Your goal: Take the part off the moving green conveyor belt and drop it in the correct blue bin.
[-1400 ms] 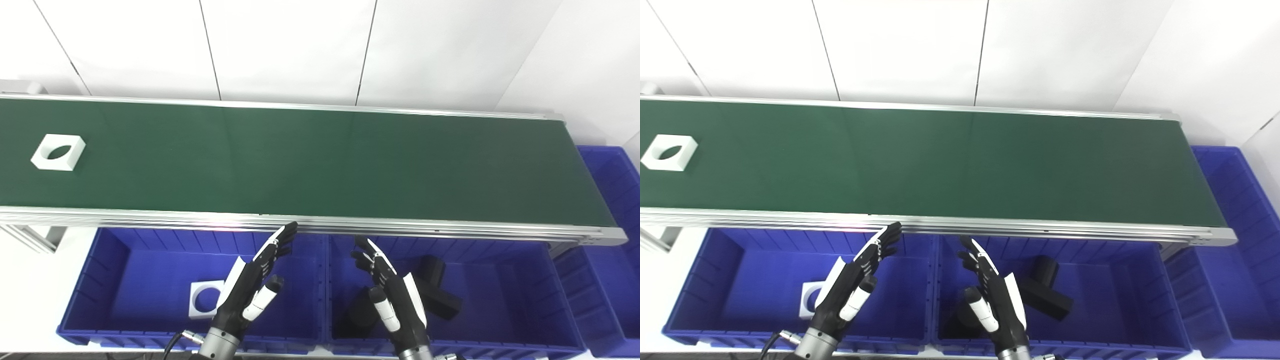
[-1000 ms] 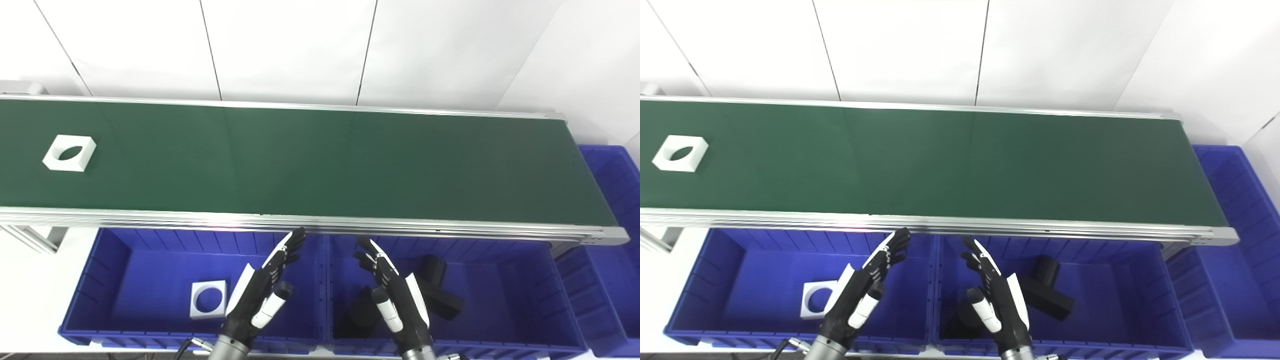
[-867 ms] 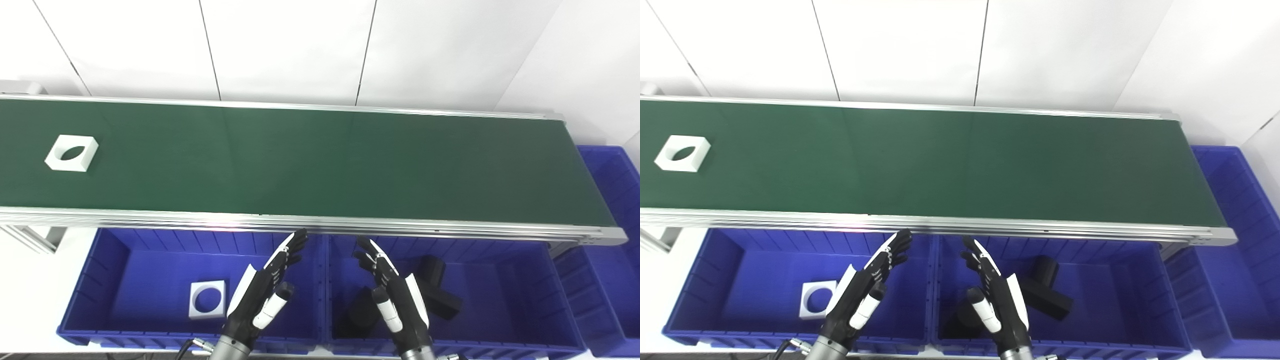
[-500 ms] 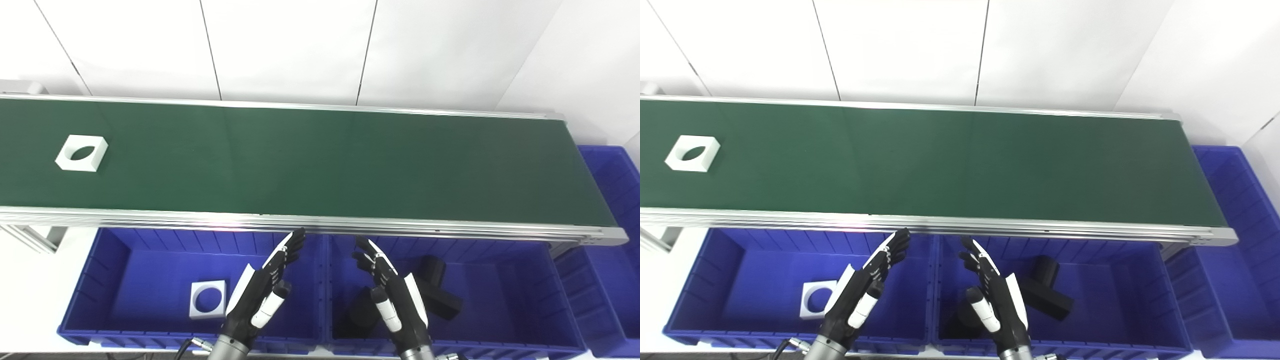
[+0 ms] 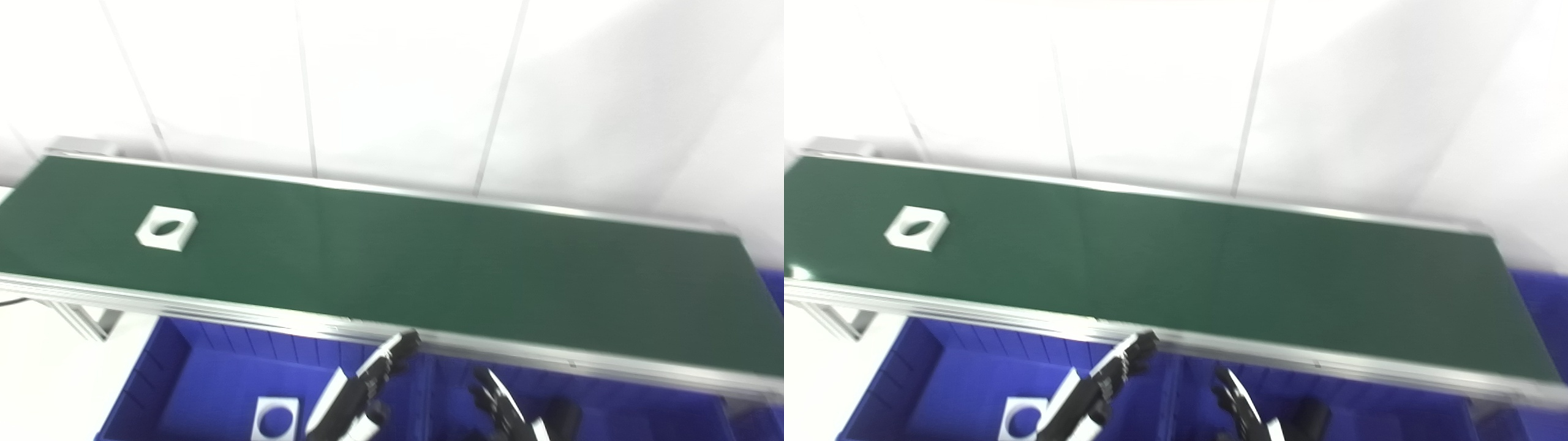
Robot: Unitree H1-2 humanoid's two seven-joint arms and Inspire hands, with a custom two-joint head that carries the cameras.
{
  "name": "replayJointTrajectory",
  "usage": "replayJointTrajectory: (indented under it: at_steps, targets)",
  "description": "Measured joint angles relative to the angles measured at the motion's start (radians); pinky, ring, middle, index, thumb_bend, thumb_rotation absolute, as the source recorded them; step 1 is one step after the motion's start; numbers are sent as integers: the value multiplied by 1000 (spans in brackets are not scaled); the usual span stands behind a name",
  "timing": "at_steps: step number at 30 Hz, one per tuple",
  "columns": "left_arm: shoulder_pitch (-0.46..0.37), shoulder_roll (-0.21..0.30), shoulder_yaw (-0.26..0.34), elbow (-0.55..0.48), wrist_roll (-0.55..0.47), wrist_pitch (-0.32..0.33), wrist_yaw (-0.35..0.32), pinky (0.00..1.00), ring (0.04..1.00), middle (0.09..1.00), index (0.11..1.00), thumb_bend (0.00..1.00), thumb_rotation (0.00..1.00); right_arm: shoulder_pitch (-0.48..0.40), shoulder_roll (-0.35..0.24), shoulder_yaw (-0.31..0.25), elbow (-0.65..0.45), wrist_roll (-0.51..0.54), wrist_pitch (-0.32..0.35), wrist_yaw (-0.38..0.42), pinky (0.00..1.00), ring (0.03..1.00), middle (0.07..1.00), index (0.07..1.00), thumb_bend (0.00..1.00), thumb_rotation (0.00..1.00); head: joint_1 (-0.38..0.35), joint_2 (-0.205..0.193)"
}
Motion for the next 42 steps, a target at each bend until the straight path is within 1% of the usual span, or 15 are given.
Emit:
replayJointTrajectory:
  at_steps: [3,7,15,18,20,21,22,25,26,27,30,35,39,40,42]
  targets:
    - [-13,-9,0,27,2,-24,5,851,898,891,888,762,994,-3,-7,1,6,9,-2,-9,890,883,927,906,840,1000,12,-6]
    - [-29,-10,-4,51,14,-28,22,825,883,879,877,721,974,-9,-14,5,19,19,-3,-16,881,886,926,910,848,1000,31,-11]
    - [-52,-6,-17,62,40,-28,63,820,874,868,866,807,992,-20,-23,18,29,27,-4,-27,894,891,934,918,825,1000,55,-11]
    - [-72,6,-18,55,77,-28,111,790,848,851,856,803,964,-26,-25,23,32,32,-4,-27,895,893,936,915,806,1000,60,-12]
    - [-85,32,-22,17,99,-28,141,778,839,848,854,810,945,-29,-27,25,32,35,-4,-27,896,894,936,915,802,1000,60,-12]
    - [-94,44,-22,-6,103,-30,145,786,845,851,859,825,897,-29,-28,26,32,35,-4,-27,899,895,936,917,811,1000,60,-12]
    - [-105,52,-21,-23,105,-32,151,794,850,852,860,855,801,-30,-28,27,32,36,-4,-27,903,896,936,918,821,1000,60,-12]
    - [-148,75,-15,-68,109,-33,156,794,844,835,866,897,635,-33,-30,28,35,37,-4,-27,913,899,937,921,837,1000,69,-12]
    - [-165,78,-4,-80,122,-33,157,770,832,825,864,906,589,-34,-31,28,38,39,-4,-27,918,903,939,923,835,1000,72,-15]
    - [-179,80,5,-89,133,-34,158,760,820,813,862,893,503,-35,-32,28,41,39,-4,-27,913,903,939,923,830,1000,77,-18]
    - [-208,79,39,-107,143,-34,160,781,825,819,870,858,431,-36,-34,34,48,37,-4,-27,913,904,940,923,832,1000,77,-18]
    - [-244,91,103,-116,147,-32,159,789,840,823,867,883,438,-42,-33,40,63,34,-4,-27,908,899,935,922,848,1000,74,-20]
    - [-327,130,170,-143,171,-26,157,785,829,839,901,886,476,-53,-32,43,63,34,-4,-28,911,902,937,924,870,1000,71,-18]
    - [-350,138,183,-151,185,-26,157,786,829,841,905,890,472,-53,-32,43,63,34,-4,-28,912,901,936,924,871,1000,71,-18]
    - [-393,161,205,-150,193,-22,155,743,816,833,899,912,436,-54,-31,45,64,34,-4,-28,915,902,935,928,863,1000,69,-20]
